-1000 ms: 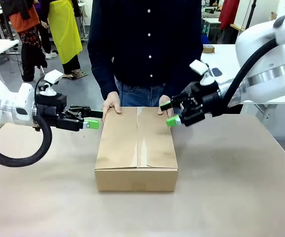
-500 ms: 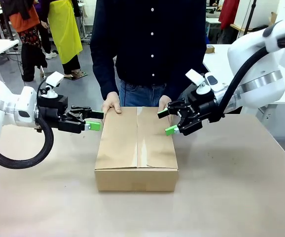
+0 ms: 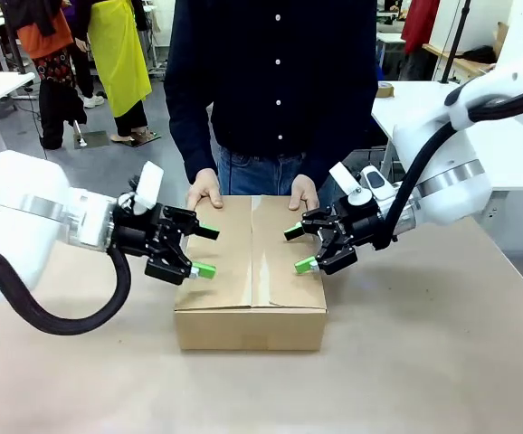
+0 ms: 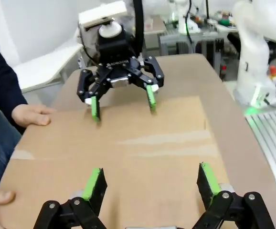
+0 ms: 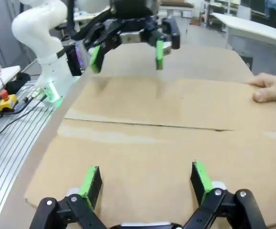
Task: Pack the gift set into the box.
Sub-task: Press and hold the closed box until the human finishes sealing it.
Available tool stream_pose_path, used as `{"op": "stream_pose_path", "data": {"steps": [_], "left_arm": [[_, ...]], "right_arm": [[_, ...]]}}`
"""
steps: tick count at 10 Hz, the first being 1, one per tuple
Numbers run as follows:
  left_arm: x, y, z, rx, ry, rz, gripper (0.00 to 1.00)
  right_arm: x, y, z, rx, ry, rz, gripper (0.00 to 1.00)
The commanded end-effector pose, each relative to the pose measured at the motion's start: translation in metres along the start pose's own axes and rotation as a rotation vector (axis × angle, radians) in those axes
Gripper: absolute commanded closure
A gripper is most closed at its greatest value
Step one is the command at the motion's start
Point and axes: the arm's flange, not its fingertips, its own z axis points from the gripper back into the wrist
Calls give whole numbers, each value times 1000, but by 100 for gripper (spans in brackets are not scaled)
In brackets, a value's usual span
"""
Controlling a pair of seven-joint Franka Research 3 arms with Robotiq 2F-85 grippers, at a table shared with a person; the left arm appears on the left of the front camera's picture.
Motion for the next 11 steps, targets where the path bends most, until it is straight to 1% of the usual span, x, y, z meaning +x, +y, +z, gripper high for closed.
{"op": "stream_pose_path", "data": {"steps": [1, 3, 6, 8, 10, 11], "left_arm": [[-17, 14, -17, 20, 50, -35, 0], [-29, 21, -22, 5, 86, 15, 0], [-42, 32, -18, 4, 128, 68, 0], [-47, 35, -6, -16, 133, 50, 0], [-49, 38, -6, -28, 109, 48, 0], [-49, 39, -10, -15, 120, 63, 0]], "right_arm": [[-1, -8, -17, -92, -37, -10, 0], [-6, -11, -19, -118, -23, -22, 0], [-16, -14, -18, -155, 35, -62, 0], [-23, -8, -6, -182, -2, -65, 0], [-26, -5, -3, -189, -9, -70, 0], [-8, -11, -6, -123, -27, -72, 0]]}}
